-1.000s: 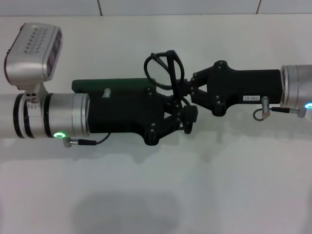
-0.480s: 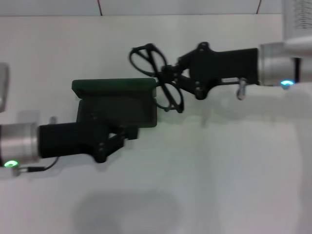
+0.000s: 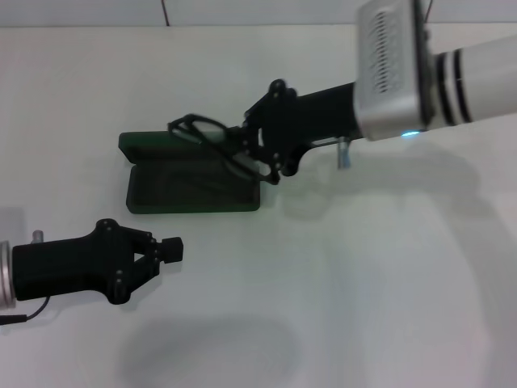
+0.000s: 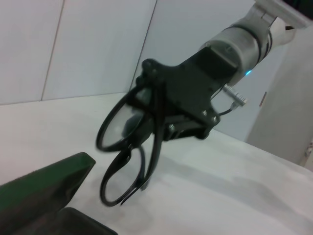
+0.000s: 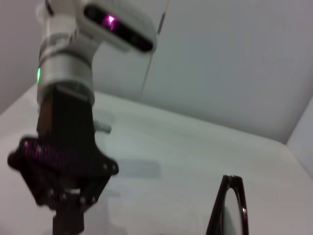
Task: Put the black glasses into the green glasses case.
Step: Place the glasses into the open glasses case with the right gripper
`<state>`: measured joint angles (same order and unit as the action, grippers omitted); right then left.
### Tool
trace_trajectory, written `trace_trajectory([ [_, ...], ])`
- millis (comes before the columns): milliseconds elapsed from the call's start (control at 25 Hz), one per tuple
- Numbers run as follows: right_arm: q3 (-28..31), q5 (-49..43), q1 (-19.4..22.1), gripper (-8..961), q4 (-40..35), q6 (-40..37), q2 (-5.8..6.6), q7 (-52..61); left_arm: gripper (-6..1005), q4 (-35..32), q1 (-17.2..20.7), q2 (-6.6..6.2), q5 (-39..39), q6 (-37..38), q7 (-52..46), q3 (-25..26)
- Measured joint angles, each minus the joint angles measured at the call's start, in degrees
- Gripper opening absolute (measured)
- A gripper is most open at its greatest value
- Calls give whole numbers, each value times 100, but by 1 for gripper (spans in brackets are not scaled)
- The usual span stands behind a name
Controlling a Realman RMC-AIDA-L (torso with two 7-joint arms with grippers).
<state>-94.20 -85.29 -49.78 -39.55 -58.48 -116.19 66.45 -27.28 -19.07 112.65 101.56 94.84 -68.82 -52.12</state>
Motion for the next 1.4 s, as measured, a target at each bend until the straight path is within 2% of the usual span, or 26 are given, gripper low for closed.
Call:
trace_trajectory([
  [120, -543, 151, -49, 66, -76, 494, 0, -1, -1, -5, 18, -6, 3, 42, -3, 6],
  [360, -1180, 344, -136, 67, -114, 1103, 1, -1, -2, -6, -7, -7, 4, 48, -9, 2],
  [1240, -1616, 548, -141, 69, -195, 1465, 1, -10, -1, -6, -40, 20, 3, 70, -14, -27],
  [1400, -1619, 680, -133, 172, -195, 1493, 1, -12, 0, -6, -6, 29, 3, 104, 9, -26],
])
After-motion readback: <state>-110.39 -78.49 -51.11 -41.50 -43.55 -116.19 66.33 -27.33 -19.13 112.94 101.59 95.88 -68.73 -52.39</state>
